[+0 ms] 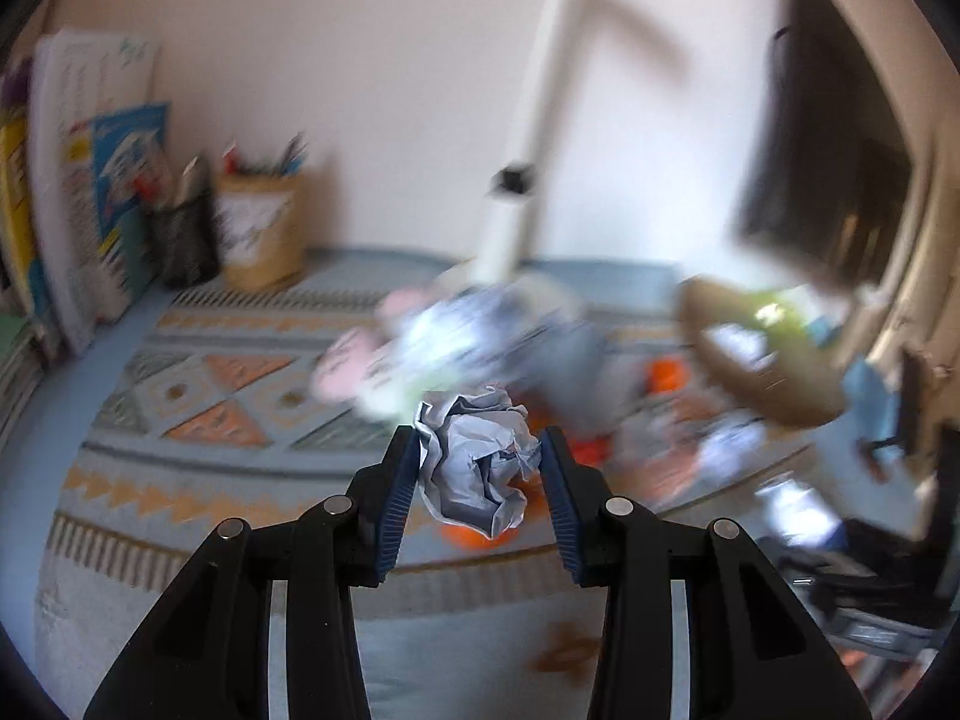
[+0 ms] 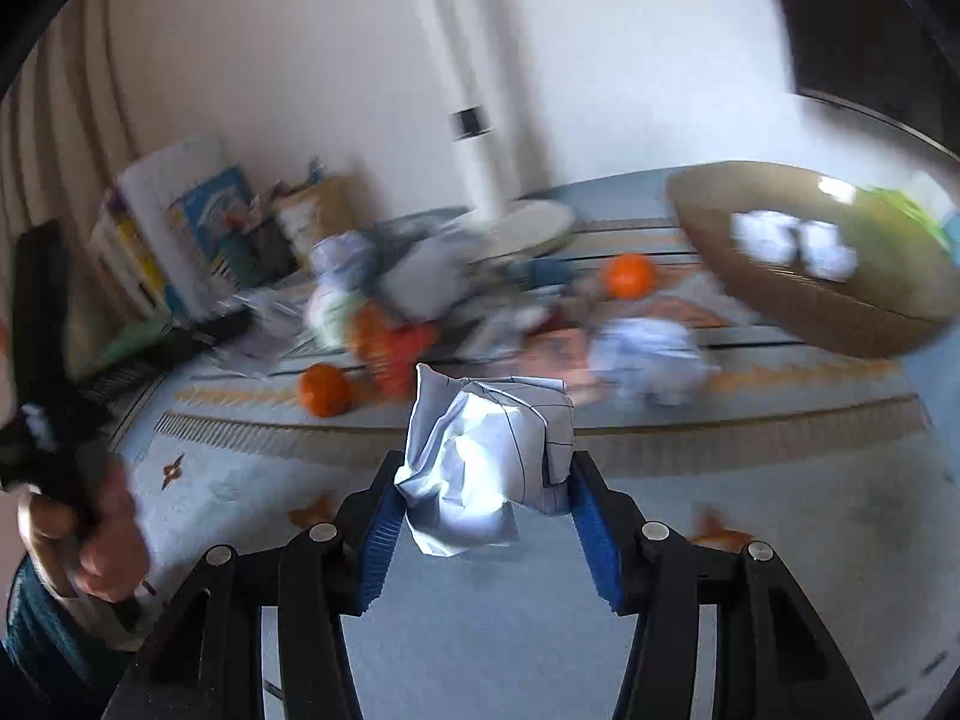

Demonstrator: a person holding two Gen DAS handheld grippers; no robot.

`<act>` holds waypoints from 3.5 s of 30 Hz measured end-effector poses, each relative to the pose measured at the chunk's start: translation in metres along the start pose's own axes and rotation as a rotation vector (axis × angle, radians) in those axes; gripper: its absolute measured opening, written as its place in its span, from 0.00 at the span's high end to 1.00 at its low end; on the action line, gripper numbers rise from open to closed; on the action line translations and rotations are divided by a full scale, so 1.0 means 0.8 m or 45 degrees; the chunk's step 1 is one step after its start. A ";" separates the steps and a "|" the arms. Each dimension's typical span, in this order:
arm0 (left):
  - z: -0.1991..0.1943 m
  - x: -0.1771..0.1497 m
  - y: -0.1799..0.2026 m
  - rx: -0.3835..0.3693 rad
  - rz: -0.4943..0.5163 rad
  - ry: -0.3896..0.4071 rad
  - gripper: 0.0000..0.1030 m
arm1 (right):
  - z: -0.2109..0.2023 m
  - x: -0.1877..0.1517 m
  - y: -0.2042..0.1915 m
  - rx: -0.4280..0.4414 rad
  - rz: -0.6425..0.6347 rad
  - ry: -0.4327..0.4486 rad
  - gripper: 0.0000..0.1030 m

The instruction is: Organize objects

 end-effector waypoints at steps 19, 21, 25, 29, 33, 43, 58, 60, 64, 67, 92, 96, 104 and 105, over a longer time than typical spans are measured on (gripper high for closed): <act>0.149 0.091 0.303 -0.227 0.260 -0.084 0.53 | -0.076 0.139 0.249 -0.399 0.210 0.182 0.29; 0.160 0.090 0.313 -0.240 0.309 -0.129 0.25 | -0.065 0.145 0.256 -0.431 0.200 0.166 0.15; 0.147 0.093 0.292 -0.276 0.252 -0.129 0.20 | -0.070 0.138 0.281 -0.425 0.285 0.175 0.14; 0.097 0.099 0.253 -0.286 0.185 -0.044 0.20 | -0.094 0.124 0.274 -0.429 0.301 0.212 0.14; 0.024 0.072 0.175 -0.150 0.157 0.061 0.17 | -0.129 0.104 0.224 -0.414 0.298 0.342 0.09; -0.036 -0.017 -0.090 0.526 -0.098 0.027 0.01 | -0.047 0.054 0.101 -0.101 0.346 0.185 0.04; -0.030 -0.042 -0.117 0.434 -0.180 -0.006 0.01 | 0.028 0.018 0.058 -0.360 0.162 -0.036 0.04; -0.035 -0.043 -0.117 0.410 -0.194 0.009 0.01 | 0.024 0.017 0.049 -0.378 0.112 -0.016 0.04; -0.033 -0.044 -0.115 0.368 -0.190 0.001 0.01 | 0.028 0.015 0.032 -0.438 0.013 -0.018 0.04; -0.028 -0.044 -0.111 0.353 -0.173 -0.024 0.01 | 0.028 0.014 0.025 -0.498 -0.026 -0.008 0.04; 0.113 0.076 -0.091 -0.233 -0.298 -0.307 0.01 | 0.111 0.118 -0.046 0.382 0.498 -0.186 0.05; 0.138 0.083 -0.084 -0.202 -0.258 -0.268 0.03 | 0.136 0.126 -0.057 0.368 0.470 -0.205 0.14; 0.152 0.082 -0.087 -0.277 -0.286 -0.278 0.47 | 0.163 0.133 -0.056 0.335 0.448 -0.199 0.45; 0.151 0.082 -0.089 -0.279 -0.295 -0.271 0.50 | 0.163 0.133 -0.055 0.342 0.453 -0.191 0.47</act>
Point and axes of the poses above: each gripper's, at about its wrist camera, not at the fingertips, and z roughly the way its jaws point, y to its right, x to its top, the point moved 5 cm from there along z, roughly the way its jaws point, and after that the axes turned 1 degree about -y, right-handed, at the moved point
